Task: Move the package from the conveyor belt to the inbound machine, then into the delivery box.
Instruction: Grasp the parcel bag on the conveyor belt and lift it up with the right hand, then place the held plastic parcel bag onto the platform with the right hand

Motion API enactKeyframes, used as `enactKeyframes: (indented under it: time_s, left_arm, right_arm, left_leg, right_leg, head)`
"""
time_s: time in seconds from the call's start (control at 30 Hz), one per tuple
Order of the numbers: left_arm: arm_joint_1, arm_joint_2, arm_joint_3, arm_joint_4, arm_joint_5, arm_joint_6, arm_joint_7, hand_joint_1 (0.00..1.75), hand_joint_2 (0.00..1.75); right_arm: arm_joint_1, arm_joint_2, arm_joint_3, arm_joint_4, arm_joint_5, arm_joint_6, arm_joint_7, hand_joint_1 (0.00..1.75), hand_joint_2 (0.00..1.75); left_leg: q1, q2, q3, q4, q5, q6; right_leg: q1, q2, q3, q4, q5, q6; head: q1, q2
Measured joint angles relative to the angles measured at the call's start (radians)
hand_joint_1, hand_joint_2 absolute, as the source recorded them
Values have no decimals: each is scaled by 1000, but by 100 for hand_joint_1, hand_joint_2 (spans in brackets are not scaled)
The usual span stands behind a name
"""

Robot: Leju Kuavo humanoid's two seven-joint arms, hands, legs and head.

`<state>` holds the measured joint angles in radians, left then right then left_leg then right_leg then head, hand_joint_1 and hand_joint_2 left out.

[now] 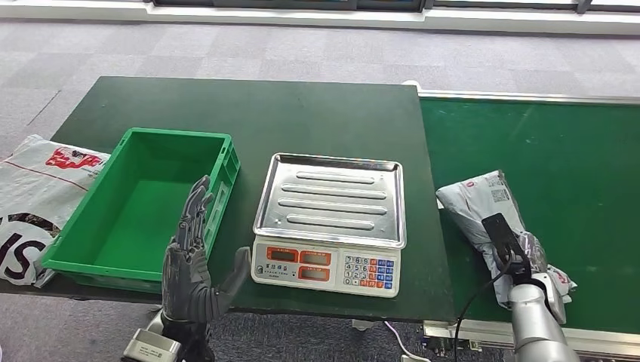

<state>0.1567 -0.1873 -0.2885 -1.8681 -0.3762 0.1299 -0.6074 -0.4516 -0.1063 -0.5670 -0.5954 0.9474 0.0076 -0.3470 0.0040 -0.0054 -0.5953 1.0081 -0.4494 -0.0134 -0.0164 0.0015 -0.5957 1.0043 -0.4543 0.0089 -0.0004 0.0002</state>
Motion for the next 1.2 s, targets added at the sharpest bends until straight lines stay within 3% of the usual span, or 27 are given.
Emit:
enactKeyframes:
  time_s: [0.17, 0.27, 0.4, 0.6, 0.77, 0.87, 1.0, 1.2]
  left_arm:
    - [-5, -1, 1, 0, 0, -3, 6, 0, 175]
    - [-5, -2, 2, -3, -1, -7, 15, 0, 175]
    - [-5, -8, 4, -14, -2, -13, 32, 0, 175]
    - [-7, -10, 4, -14, -3, -6, 35, 0, 175]
    - [-14, -10, 4, -8, 1, 5, 32, 0, 175]
    - [-17, -10, 3, 1, 9, 8, 23, 0, 175]
    - [-31, -10, 0, 22, 27, 9, 1, 0, 175]
    - [-46, -9, -12, 49, 40, 13, -12, 0, 175]
  right_arm:
    - [20, 7, 3, -40, -16, -37, 27, 175, 175]
    - [54, 31, 3, -130, -45, -189, 38, 175, 175]
    - [130, 114, 6, -413, -97, -430, 31, 175, 175]
    - [226, 221, 102, -807, -28, -534, 56, 175, 175]
    - [249, 256, 240, -932, 17, -554, 65, 175, 175]
    - [249, 266, 318, -955, 9, -503, 59, 175, 175]
    - [231, 271, 469, -933, 15, -382, 54, 175, 175]
    - [194, 283, 647, -847, 23, -335, 65, 175, 175]
  left_leg:
    - [0, -1, 0, 0, 0, 0]
    - [0, -1, -1, 0, 0, 0]
    - [0, -1, -1, 0, 0, 0]
    - [0, 0, 0, 0, -2, -3]
    - [0, 1, 1, 0, -1, -2]
    - [0, 1, 1, 0, -1, -2]
    - [0, 2, 2, 0, -1, -2]
    - [1, 0, 2, 0, -1, -3]
  right_leg:
    - [0, -1, 0, 0, 0, 0]
    - [0, -1, 0, 0, 0, 0]
    - [0, -1, 0, 0, -1, 0]
    - [2, 0, 0, 0, -2, -1]
    - [2, 1, 0, 0, -2, -1]
    - [1, 1, 1, 0, -2, -1]
    - [1, 2, 1, 0, -2, -1]
    - [2, 1, 2, 0, -2, -1]
  head:
    - [0, 0]
    - [0, 0]
    - [0, 0]
    - [0, 0]
    - [0, 0]
    - [0, 0]
    - [0, 0]
    - [0, 0]
